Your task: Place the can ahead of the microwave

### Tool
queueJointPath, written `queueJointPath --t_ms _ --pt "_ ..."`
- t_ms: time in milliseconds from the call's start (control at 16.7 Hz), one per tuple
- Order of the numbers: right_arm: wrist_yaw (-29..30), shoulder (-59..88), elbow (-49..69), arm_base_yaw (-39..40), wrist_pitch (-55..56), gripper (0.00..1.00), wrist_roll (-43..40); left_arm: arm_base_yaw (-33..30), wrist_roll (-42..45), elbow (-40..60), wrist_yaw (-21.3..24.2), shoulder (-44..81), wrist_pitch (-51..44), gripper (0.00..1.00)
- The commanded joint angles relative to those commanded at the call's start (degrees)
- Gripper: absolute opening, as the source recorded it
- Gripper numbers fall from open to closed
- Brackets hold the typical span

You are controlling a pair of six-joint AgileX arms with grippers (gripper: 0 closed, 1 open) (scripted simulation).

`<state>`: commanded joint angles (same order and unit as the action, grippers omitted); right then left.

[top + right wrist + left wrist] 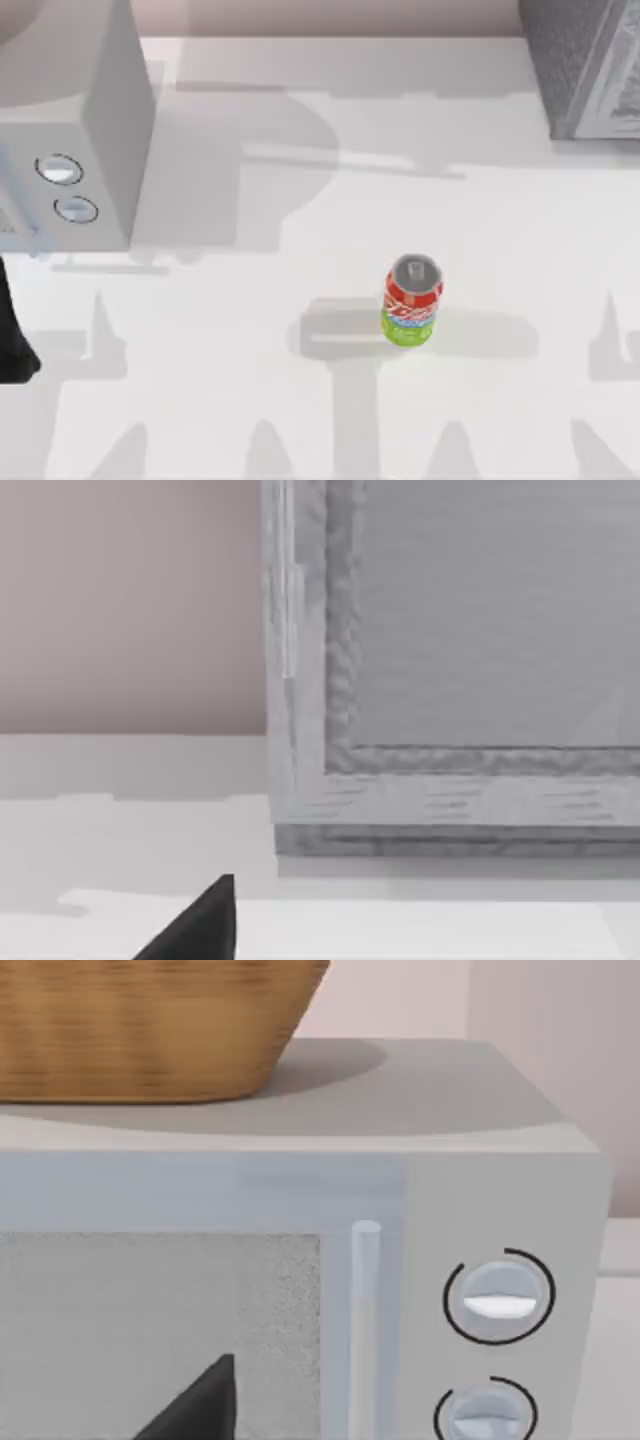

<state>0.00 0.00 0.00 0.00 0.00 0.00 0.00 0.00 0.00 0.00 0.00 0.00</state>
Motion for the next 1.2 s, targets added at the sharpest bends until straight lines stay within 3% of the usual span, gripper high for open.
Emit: queueJointPath --t_ms 240,480,840,1200 --pt "0.0 0.0 0.0 0.0 0.0 1.00 0.0 0.0 -0.1 1.6 0.3 1.6 -0.9 1.00" --pt "0.0 0.0 0.0 0.0 0.0 1.00 0.0 -0.6 -0.5 11.9 2.2 11.5 -6.4 1.00" --pt "0.0 0.0 0.0 0.0 0.0 1.00 0.0 -5.9 -1.6 40.3 4.9 38.9 -22.8 1.00" --pt "0.0 0.0 0.0 0.0 0.0 1.00 0.0 -17.5 -2.9 75.3 5.9 73.3 -45.6 1.00"
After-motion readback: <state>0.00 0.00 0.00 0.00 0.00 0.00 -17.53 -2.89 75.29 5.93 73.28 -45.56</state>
